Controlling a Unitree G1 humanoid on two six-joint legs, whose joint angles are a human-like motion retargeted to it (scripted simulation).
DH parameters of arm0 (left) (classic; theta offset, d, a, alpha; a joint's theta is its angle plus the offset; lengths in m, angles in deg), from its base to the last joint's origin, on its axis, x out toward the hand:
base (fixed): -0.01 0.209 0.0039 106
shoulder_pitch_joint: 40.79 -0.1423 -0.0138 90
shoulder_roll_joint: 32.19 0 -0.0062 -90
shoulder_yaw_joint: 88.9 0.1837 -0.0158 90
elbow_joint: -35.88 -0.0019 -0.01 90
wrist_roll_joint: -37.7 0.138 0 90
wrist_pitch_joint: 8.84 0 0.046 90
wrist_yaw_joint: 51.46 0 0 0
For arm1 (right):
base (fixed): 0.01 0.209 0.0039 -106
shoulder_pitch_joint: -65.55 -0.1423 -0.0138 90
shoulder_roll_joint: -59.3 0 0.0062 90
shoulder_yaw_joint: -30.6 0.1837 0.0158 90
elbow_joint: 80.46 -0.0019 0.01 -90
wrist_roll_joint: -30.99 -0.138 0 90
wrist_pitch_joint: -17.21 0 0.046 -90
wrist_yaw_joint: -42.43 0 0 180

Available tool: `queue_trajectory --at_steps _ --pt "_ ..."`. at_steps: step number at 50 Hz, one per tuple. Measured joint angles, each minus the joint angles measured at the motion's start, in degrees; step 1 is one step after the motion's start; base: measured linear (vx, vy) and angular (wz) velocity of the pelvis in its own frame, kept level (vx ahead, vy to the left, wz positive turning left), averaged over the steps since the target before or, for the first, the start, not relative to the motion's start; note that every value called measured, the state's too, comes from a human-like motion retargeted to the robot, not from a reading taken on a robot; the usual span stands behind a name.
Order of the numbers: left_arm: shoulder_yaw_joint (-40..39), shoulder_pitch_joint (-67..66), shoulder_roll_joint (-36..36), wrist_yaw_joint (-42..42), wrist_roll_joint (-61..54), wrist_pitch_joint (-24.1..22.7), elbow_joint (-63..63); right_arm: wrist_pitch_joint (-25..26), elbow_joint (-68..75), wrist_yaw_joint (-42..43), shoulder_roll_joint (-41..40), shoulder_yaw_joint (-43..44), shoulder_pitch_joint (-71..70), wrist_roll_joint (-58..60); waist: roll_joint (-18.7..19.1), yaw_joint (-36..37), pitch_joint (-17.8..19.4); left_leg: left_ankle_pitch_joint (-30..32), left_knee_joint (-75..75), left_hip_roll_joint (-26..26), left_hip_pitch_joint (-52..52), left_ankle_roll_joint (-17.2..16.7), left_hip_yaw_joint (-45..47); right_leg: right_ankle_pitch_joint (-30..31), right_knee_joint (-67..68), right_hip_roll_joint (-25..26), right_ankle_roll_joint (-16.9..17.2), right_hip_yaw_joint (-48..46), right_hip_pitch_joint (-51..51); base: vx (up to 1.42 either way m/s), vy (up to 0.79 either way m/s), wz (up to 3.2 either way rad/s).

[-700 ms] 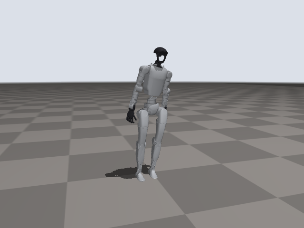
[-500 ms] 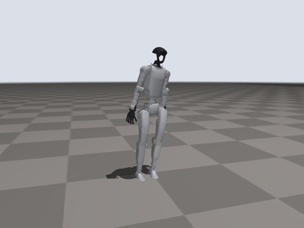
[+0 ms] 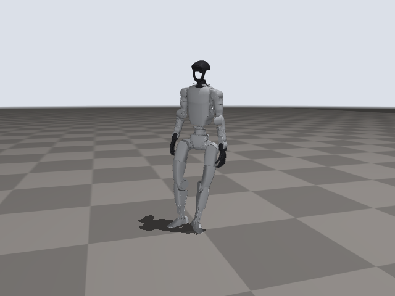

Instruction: In place motions

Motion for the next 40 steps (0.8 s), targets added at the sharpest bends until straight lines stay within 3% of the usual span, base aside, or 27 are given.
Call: queue_trajectory --at_steps 5,10,12,13,15,17,20,22,26,30,40 --pt "-2.0 -3.3 -2.6 2.0 1.1 -0.5 1.5 -0.9 1.3 1.3 1.1 1.3 -1.4 -5.7 1.4 2.7 -1.8 -4.6 7.2 4.9 1.4 -2.6 15.6 0.2 -0.3 -6.1 -1.8 -15.8 3.2 -0.19 0.07 -3.79" --pt "-7.1 -8.6 -5.8 5.2 1.1 -1.0 1.9 0.4 3.1 0.2 0.5 0.7 -2.2 -5.9 3.0 11.3 -5.3 -5.5 10.1 7.5 5.3 -7.3 26.6 -0.3 1.3 -9.1 -5.4 -23.4 3.2 -0.07 -0.1 -4.28" --pt "-9.1 -10.6 -6.6 6.4 0.4 -1.0 1.1 0.7 3.5 0.1 -0.4 0.6 -2.2 -6.0 2.0 12.3 -6.8 -5.3 13.2 7.7 6.8 -8.6 28.8 -0.1 0.7 -9.8 -3.6 -23.1 2.9 -0.01 -0.26 -3.04" --pt "-10.1 -11.4 -6.7 6.8 0.0 -1.0 0.6 0.7 3.6 0.1 -1.0 0.5 -2.2 -6.1 1.3 12.2 -7.2 -5.0 15.7 8.3 7.4 -8.9 29.1 -0.4 0.3 -9.8 -5.1 -22.5 2.4 0.0 -0.33 -2.42" --pt "-11.9 -13.4 -6.5 6.3 -0.7 -0.5 0.1 1.0 4.1 -0.6 -2.1 0.4 -2.2 -6.0 -1.1 11.2 -8.0 -4.1 24.4 10.7 8.4 -7.2 28.1 -3.1 4.6 -11.6 -4.7 -10.5 -1.2 0.04 -0.43 -1.84" --pt "-12.7 -15.2 -6.8 5.8 -1.2 -0.1 0.5 1.8 4.7 -0.9 -3.0 0.5 -2.1 -5.6 -0.7 7.5 -7.7 -3.7 36.1 16.2 4.5 -2.8 15.9 -3.3 4.9 -10.4 -5.9 -8.6 -0.9 0.09 -0.41 -1.39" --pt "-12.7 -17.0 -7.4 4.8 -2.2 -0.1 1.9 2.6 5.3 -1.2 -3.1 0.6 -2.1 -5.2 -1.8 10.6 -6.6 -2.2 45.5 15.5 0.8 6.3 2.1 -2.3 3.7 -7.9 -7.8 0.1 -1.3 0.05 -0.39 -2.81" --pt "-12.9 -17.0 -8.2 4.1 -2.1 -0.1 2.5 3.2 5.6 -1.5 -2.5 0.2 -2.1 -4.3 -1.3 13.3 -5.7 -2.0 47.6 12.2 -0.4 6.8 -6.4 -1.1 2.0 -4.7 -8.9 6.1 -1.0 0.09 -0.25 -3.05" --pt "-12.6 -15.1 -10.3 4.2 -3.2 -1.7 4.5 3.8 5.6 -0.9 -0.9 -0.7 -4.0 -2.8 -1.5 15.2 -3.7 -2.0 47.0 2.0 -5.0 6.8 -18.6 2.3 -1.2 -2.3 -9.9 14.1 -1.7 -0.04 -0.15 -2.45" --pt "-9.6 -12.1 -10.3 2.1 -3.1 -2.3 7.2 3.7 4.4 -1.8 0.1 -0.9 -6.0 -1.8 -2.0 15.6 -1.6 -1.3 42.2 -3.1 -8.8 6.4 -23.1 4.8 -2.8 -1.7 -9.6 18.7 -3.0 -0.07 -0.11 -1.65" --pt "-6.3 -8.7 -9.5 -0.7 -1.2 -2.0 9.9 4.7 4.8 -2.2 -0.7 -1.1 -5.9 -0.2 0.2 14.8 -0.4 -5.4 23.9 -2.9 -8.8 -2.4 -30.7 7.7 -4.8 4.5 -8.9 26.2 -2.8 0.08 -0.03 -1.15"
